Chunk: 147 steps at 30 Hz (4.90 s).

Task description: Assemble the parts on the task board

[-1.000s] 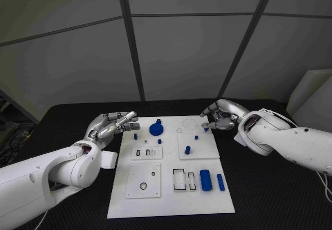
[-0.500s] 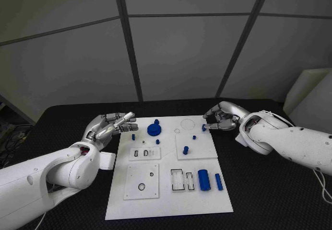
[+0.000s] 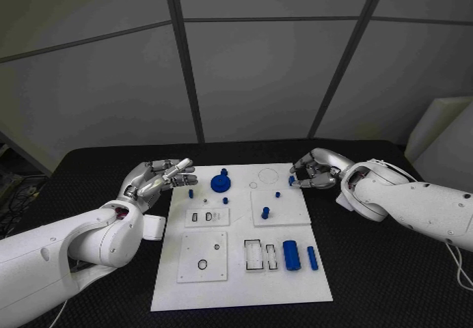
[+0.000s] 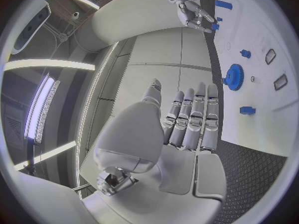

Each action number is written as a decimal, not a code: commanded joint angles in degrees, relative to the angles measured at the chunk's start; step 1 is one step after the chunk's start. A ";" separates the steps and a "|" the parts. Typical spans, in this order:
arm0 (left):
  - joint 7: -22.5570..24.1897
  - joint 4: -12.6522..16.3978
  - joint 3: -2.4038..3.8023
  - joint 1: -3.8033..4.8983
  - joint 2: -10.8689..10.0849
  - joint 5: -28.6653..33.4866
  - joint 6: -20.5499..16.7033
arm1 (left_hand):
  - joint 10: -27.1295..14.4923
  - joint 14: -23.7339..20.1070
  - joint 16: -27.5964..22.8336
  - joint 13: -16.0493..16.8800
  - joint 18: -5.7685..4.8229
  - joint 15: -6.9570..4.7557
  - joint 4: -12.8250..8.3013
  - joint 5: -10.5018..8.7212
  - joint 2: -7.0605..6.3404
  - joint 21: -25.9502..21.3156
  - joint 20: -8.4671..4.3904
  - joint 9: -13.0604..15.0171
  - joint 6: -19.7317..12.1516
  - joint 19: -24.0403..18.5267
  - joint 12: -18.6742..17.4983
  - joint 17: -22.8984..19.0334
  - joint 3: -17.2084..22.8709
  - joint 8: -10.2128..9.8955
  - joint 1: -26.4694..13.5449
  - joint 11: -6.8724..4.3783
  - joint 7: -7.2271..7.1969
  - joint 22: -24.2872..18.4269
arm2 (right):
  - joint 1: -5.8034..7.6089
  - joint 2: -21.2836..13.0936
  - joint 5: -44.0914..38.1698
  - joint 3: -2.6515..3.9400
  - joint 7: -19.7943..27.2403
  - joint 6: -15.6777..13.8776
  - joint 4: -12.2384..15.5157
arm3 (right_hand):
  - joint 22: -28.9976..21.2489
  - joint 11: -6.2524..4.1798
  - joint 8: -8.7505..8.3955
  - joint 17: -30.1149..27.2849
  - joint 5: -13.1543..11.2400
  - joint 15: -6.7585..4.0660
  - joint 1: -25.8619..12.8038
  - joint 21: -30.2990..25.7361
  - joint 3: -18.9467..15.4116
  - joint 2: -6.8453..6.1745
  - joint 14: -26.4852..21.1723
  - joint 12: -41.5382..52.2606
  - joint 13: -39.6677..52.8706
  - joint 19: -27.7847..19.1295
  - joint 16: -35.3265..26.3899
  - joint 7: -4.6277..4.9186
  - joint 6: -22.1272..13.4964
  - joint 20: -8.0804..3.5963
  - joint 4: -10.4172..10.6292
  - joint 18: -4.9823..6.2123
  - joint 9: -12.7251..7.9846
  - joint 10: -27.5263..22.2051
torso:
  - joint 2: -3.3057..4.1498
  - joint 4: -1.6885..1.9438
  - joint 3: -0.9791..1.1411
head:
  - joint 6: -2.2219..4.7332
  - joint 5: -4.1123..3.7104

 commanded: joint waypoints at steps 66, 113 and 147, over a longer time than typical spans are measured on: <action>-0.07 0.10 0.05 0.01 -0.29 -0.07 0.78 | 0.19 -0.42 -0.44 -0.03 -0.27 0.11 -0.53 -0.16 0.64 0.04 -0.03 -0.07 0.25 0.16 -0.38 0.13 -0.22 -0.33 0.25 0.34 0.22 -0.13 | -0.35 0.62 -0.88 0.30 -7.45 -8.10 11.43 | 15.09 -2.68 2.44 3.97 0.43 -2.13 1.20 0.18 2.57 6.79 3.46 2.48 2.10 6.15 0.83 -2.84 10.76 -2.07 -2.25 -0.43 2.60 1.23 | -0.22 0.04 -0.13 | -0.68 0.82; -0.14 -0.39 0.07 0.26 0.00 -0.07 0.79 | 0.26 -0.40 -0.53 -0.02 -0.27 0.11 -0.77 -0.12 0.66 0.02 -0.02 -0.07 0.31 0.14 -0.46 0.15 -0.26 -0.39 0.39 0.33 0.20 -0.18 | -3.55 18.23 -18.53 -1.59 -24.34 -1.61 14.25 | 15.09 -2.61 1.94 3.65 0.90 -2.17 0.59 0.18 2.42 6.82 3.37 2.10 1.88 6.15 0.60 -2.71 10.45 -2.20 -2.70 -0.43 2.86 1.06 | -0.06 -0.03 -0.04 | -2.95 4.30; -0.40 -0.52 0.07 0.26 0.01 -0.07 0.93 | 0.29 -0.42 -0.61 -0.02 -0.27 0.12 -0.87 -0.11 0.67 -0.01 -0.01 -0.07 0.33 0.11 -0.53 0.16 -0.35 -0.43 0.36 0.34 0.22 -0.22 | -3.77 19.27 -18.77 -1.66 -25.37 -0.05 13.21 | 15.09 -1.75 -0.34 2.38 0.96 -1.59 -1.36 0.18 1.79 5.71 3.06 0.41 0.77 6.15 -0.32 -1.59 7.76 -1.79 -3.09 -0.43 2.81 0.05 | -0.05 -0.05 -0.06 | -3.30 4.41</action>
